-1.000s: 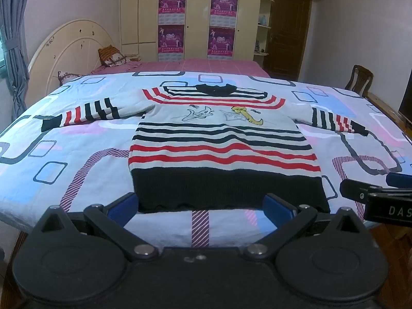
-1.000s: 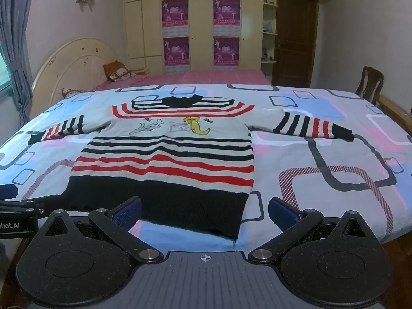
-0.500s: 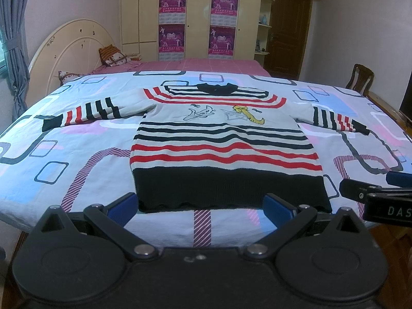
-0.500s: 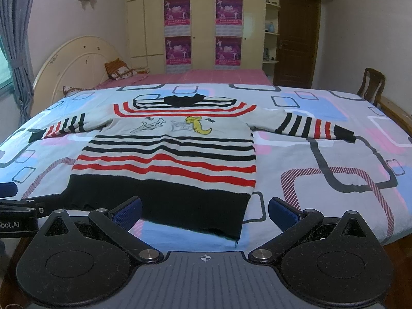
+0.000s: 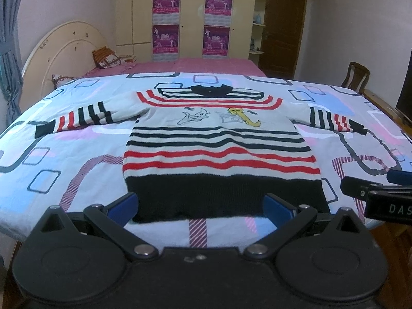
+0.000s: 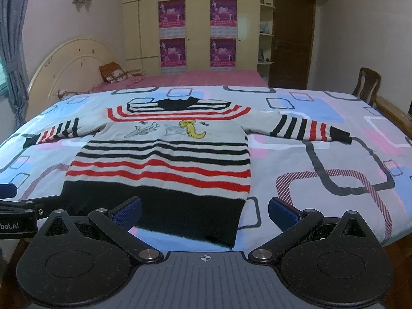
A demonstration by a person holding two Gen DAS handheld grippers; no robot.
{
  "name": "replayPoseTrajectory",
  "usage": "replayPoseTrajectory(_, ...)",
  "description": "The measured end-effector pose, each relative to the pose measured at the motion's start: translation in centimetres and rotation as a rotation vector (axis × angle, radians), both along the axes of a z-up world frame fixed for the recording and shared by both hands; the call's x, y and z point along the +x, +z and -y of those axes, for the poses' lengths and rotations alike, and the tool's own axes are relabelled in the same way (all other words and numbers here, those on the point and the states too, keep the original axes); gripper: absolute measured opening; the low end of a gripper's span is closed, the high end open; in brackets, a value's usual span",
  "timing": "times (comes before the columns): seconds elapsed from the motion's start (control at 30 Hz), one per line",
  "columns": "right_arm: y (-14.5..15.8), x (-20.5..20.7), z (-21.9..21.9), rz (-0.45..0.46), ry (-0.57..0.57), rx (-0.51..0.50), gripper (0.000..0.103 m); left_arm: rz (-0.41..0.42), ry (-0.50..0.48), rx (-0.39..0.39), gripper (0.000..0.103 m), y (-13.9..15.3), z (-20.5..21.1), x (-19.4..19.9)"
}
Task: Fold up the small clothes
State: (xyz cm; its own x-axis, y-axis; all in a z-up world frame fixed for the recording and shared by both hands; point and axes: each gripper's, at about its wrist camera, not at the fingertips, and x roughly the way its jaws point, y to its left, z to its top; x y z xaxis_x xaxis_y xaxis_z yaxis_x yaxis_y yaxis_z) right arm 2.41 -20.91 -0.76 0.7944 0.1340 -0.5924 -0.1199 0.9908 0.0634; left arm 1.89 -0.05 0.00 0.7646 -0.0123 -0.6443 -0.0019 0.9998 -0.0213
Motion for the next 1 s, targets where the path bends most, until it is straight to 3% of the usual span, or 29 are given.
replayPoseTrajectory(0.47,0.6,4.5,-0.2,0.018,-0.072,0.015,0.103,0.015,-0.05,-0.012,0.103,0.2,-1.2,5.2)
replayPoseTrajectory(0.63,1.1,6.4,-0.2,0.033,-0.12,0.07,0.103,0.012,-0.067,-0.007,0.103,0.4,-2.3,7.5)
replayPoseTrajectory(0.83,1.2,8.2,-0.1,0.063,-0.199,0.058,0.103,-0.024,-0.08,-0.062,0.103,-0.9,-3.7,10.0)
replayPoseTrajectory(1.0,0.8,9.2,1.8,0.041,-0.259,0.086,0.103,-0.036,-0.134,-0.083,0.103,-1.5,-2.4,12.0)
